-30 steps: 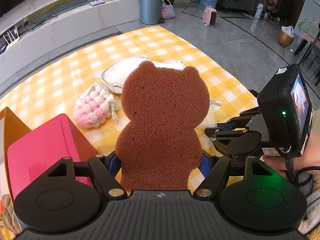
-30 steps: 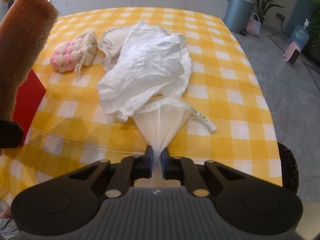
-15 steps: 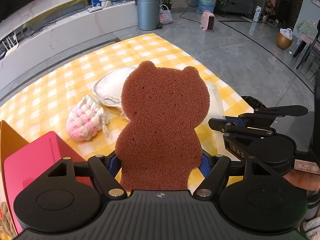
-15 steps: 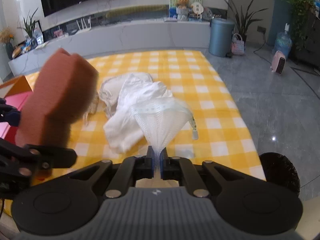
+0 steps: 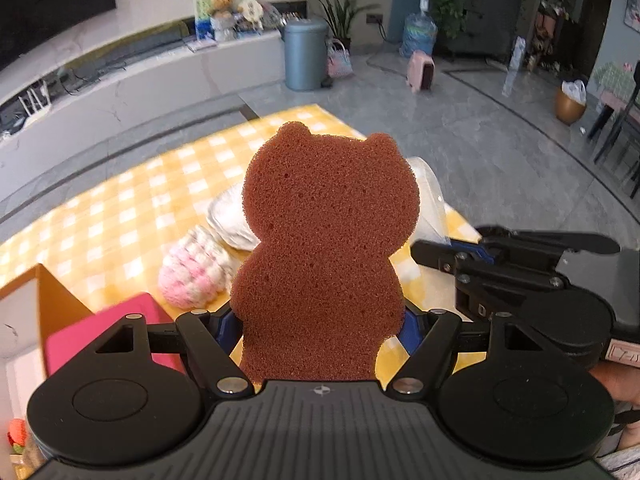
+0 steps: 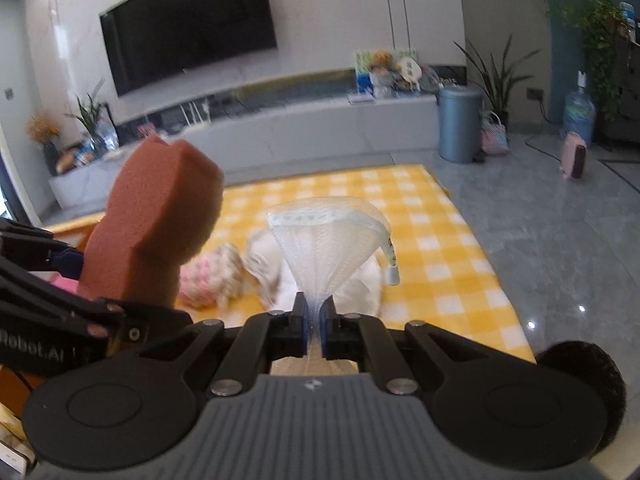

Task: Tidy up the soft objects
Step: 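Grasp the white mesh bag with the right tool and lift it, then carry the mesh bag over the box with the right tool and open it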

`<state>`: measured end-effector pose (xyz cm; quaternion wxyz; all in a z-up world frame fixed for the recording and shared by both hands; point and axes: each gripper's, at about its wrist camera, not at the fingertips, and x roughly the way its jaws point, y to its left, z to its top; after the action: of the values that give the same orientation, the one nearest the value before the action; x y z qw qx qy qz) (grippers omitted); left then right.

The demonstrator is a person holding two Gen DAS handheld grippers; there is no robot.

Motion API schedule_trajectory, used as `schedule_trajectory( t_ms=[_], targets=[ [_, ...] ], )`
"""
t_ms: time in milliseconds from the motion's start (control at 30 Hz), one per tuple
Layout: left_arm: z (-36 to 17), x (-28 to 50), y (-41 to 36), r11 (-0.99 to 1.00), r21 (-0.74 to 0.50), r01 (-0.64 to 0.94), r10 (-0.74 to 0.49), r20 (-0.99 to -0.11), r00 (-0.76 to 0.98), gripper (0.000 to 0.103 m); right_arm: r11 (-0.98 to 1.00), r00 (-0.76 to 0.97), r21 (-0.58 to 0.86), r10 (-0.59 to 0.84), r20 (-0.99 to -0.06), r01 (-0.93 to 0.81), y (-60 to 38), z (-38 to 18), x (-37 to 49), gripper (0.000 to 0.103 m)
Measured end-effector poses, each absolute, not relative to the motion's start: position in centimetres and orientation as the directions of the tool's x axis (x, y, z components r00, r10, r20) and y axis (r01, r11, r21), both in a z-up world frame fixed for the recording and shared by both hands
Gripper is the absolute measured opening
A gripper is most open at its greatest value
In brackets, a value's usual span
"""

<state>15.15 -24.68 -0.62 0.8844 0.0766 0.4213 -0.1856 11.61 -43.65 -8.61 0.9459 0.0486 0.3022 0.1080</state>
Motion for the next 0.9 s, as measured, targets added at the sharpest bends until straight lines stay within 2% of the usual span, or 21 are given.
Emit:
schedule_trajectory(
  t_ms=[433,667,833,900],
  targets=[
    [4.2,12.5,-18.3,0.969,-0.018,0.248,-0.192,-0.690,0.698,0.085,0.939,0.878,0.250,0.317,-0.358,-0.237,-42.6,-3.2,7.8,0.004],
    [6.2,10.2,-13.1,0.985,-0.017,0.174,-0.146,-0.626,0.766,0.085,0.918,0.876,0.164,0.393,-0.280,-0.360,-37.9,0.6,5.0,0.004],
    [6.8,8.9,-8.3,0.996,-0.046,0.083,-0.094,-0.578,0.811,0.085,0.906,0.868,0.105,0.423,-0.261,-0.410,-32.7,2.3,4.1,0.004],
    [6.6,8.6,-6.2,0.997,-0.069,0.041,-0.073,-0.573,0.817,0.085,0.894,0.854,0.090,0.446,-0.268,-0.439,-30.5,2.6,4.4,0.012]
  ],
)
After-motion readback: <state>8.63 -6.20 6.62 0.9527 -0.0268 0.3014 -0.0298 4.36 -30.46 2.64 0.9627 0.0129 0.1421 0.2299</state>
